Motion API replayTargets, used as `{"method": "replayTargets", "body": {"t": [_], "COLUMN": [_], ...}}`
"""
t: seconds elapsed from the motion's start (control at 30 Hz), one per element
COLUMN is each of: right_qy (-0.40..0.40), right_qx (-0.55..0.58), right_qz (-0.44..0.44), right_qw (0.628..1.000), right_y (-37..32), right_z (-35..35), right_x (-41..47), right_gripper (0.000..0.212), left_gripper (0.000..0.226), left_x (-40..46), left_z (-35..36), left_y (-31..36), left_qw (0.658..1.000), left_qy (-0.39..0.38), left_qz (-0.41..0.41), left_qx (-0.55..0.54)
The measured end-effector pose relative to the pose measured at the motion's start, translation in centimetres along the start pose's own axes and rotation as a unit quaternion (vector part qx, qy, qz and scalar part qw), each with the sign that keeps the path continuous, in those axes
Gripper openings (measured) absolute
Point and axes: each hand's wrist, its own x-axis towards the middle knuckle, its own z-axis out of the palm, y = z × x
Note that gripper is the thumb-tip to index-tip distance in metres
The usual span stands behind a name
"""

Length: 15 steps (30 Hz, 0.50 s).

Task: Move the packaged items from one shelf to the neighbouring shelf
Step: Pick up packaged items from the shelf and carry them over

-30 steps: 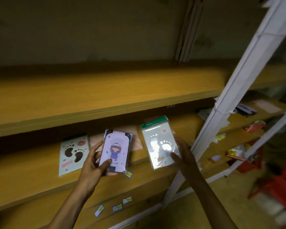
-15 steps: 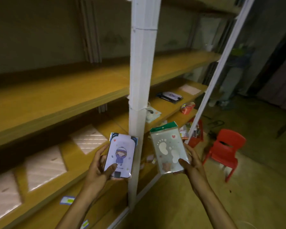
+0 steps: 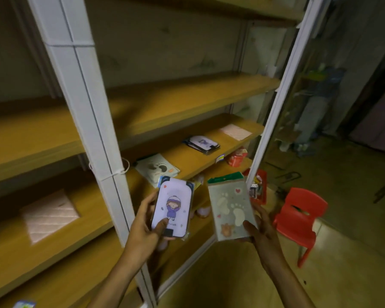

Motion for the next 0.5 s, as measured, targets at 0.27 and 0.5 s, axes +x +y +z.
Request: {"method": "replayTargets", "body": {"t": [0.27,0.5], "right_qy": [-0.022,-0.081], "right_qx": [-0.010,-0.059], "right_qz": [0.004,0.012], "right_qw": [1.000,0.995], "right_y": [-0.4,1.6], "right_z": [-1.4,1.6], "right_x": [8.4,18.9], "right_gripper": [0.056,0.051], "left_gripper": [0.063,0.064], "left_x": [6.6,12.5], "left_z": [3.8,3.0], "left_y": [-1.6,-3.4], "left_qw": [0.998,0.989], "left_qy": [0.050,0.131], "left_qz": [-0.031,-0.043], "left_qx": [-0.010,-0.057]}}
